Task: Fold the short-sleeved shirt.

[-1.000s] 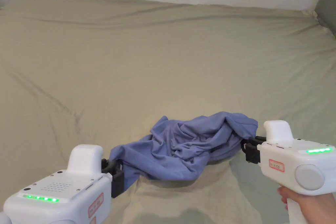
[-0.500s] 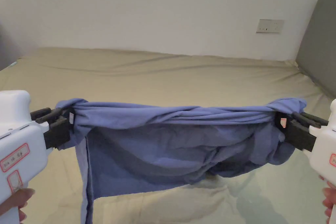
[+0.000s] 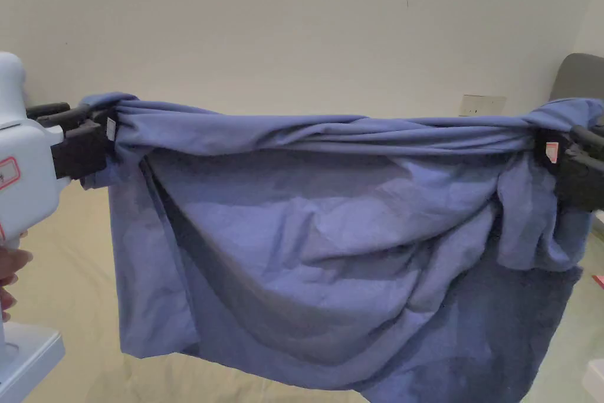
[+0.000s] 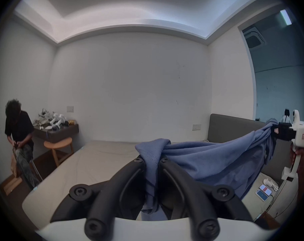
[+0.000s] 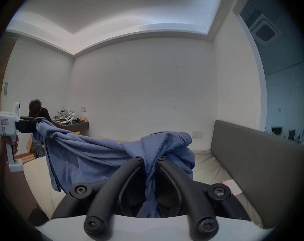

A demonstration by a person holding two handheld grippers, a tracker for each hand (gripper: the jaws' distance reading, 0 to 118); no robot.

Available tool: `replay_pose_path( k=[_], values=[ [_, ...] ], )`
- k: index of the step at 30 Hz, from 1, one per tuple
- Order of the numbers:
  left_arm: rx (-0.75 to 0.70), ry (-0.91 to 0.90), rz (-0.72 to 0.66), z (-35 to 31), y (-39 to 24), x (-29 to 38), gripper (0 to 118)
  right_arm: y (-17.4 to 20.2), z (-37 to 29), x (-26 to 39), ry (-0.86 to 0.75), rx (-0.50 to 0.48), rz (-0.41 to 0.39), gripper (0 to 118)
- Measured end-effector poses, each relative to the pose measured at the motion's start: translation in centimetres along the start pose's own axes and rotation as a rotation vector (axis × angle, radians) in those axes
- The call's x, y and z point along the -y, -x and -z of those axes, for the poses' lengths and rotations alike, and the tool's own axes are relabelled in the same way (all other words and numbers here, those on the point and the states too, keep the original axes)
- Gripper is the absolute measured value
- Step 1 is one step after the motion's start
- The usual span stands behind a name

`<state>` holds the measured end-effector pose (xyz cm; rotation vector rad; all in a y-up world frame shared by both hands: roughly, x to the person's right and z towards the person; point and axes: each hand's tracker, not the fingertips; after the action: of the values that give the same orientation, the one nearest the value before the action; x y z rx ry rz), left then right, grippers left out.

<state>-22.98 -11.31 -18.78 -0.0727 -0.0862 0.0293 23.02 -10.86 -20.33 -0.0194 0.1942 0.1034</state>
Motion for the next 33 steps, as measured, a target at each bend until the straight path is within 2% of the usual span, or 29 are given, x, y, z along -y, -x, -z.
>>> replay_pose_path(
  k=[7, 10, 14, 18, 23, 25, 30, 33],
  values=[
    [0.015, 0.01, 0.084, 3.7, 0.4, -3.2, 9, -0.2, 3.0, -3.3, -0.043, 0.057, -0.11, 10],
    [0.023, 0.025, 0.087, 6.5, 0.9, -4.1, 9, -0.2, 5.8, -3.9, -0.045, 0.094, -0.188, 10],
    [0.023, 0.055, 0.082, 10.9, 1.3, -4.9, 9, -0.9, 10.5, -4.3, -0.017, 0.095, -0.188, 10],
    [0.008, 0.067, 0.123, 15.8, 1.2, -5.7, 9, -1.5, 15.8, -4.3, -0.004, 0.129, -0.224, 10],
    [-0.033, 0.057, 0.137, 22.0, 1.4, -5.9, 9, -2.3, 21.9, -3.7, 0.013, 0.146, -0.215, 10],
    [-0.054, 0.085, 0.188, 24.6, 1.6, -5.8, 9, -2.2, 24.4, -3.3, 0.021, 0.156, -0.222, 10],
    [-0.096, 0.094, 0.253, 30.2, 3.0, -4.2, 9, -1.5, 29.0, -0.7, 0.059, 0.159, -0.204, 10],
    [-0.12, 0.116, 0.301, 32.1, 3.5, -1.8, 9, -0.6, 30.9, 2.4, 0.103, 0.156, -0.224, 10]
  ],
)
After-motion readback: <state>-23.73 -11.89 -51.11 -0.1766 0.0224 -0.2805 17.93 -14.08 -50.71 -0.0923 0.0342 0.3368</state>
